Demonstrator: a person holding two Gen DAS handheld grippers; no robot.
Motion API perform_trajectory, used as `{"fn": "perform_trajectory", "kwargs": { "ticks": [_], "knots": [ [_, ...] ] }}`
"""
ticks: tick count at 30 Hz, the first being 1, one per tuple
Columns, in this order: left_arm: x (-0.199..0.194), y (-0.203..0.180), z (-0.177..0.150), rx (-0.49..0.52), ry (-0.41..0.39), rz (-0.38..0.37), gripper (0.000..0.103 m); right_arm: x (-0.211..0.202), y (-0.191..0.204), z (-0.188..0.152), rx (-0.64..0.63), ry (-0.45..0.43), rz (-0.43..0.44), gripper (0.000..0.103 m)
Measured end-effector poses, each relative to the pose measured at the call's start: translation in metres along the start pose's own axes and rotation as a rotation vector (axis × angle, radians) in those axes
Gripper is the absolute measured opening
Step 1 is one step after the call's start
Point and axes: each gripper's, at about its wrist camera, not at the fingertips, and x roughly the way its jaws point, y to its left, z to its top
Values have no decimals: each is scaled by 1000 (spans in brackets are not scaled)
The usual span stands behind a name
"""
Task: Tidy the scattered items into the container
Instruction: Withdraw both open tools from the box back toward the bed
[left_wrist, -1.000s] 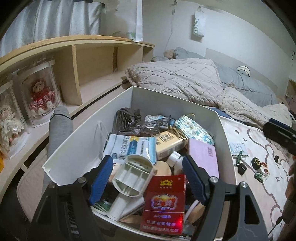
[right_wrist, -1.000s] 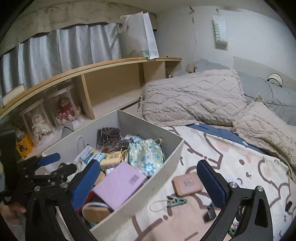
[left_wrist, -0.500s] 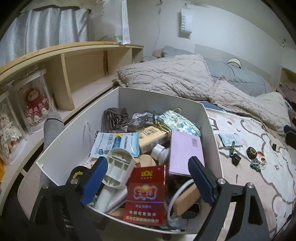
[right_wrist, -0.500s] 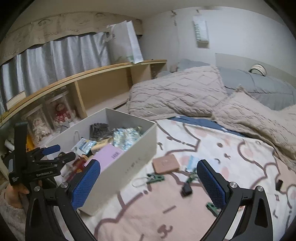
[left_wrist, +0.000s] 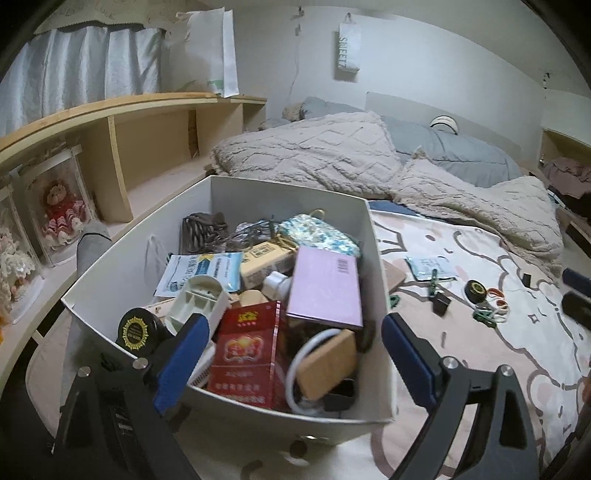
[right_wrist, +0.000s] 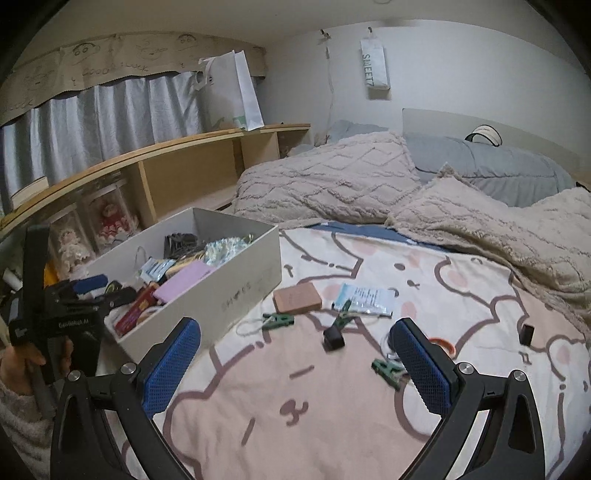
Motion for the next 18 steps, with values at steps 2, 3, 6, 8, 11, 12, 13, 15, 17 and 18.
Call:
{"fn": "perform_trajectory", "kwargs": {
  "ticks": [2,3,6,8,11,12,13,15,17,18],
  "knots": [
    [-4,-5,-2,13,-9,-3,95,-2,0,-7,-3,6,-1,103],
    [-7,-8,-4,21,-13,-7,96,-3,1,-11,-5,8,-3,103],
    [-12,-16,-8,45,-26,-17,99,-7,2,-18,-13,9,-16,103],
    [-16,-21,-10,60,-36,-16,100,-8,4,-22,-13,13,-11,103],
    [-20,-25,-14,69,-41,-24,101,-9,6,-27,-24,16,-14,103],
    [-21,-26,-15,71,-41,-27,101,-10,7,-28,-30,15,-17,103],
    [-21,-27,-16,73,-42,-27,101,-10,8,-29,-33,13,-23,103],
    [-24,-28,-19,76,-45,-31,101,-10,8,-33,-33,11,-30,103],
    [-27,-30,-22,77,-48,-39,103,-7,8,-35,-36,20,-30,103],
    [-29,-30,-24,74,-49,-45,103,-7,9,-37,-41,23,-33,103]
  ]
}}
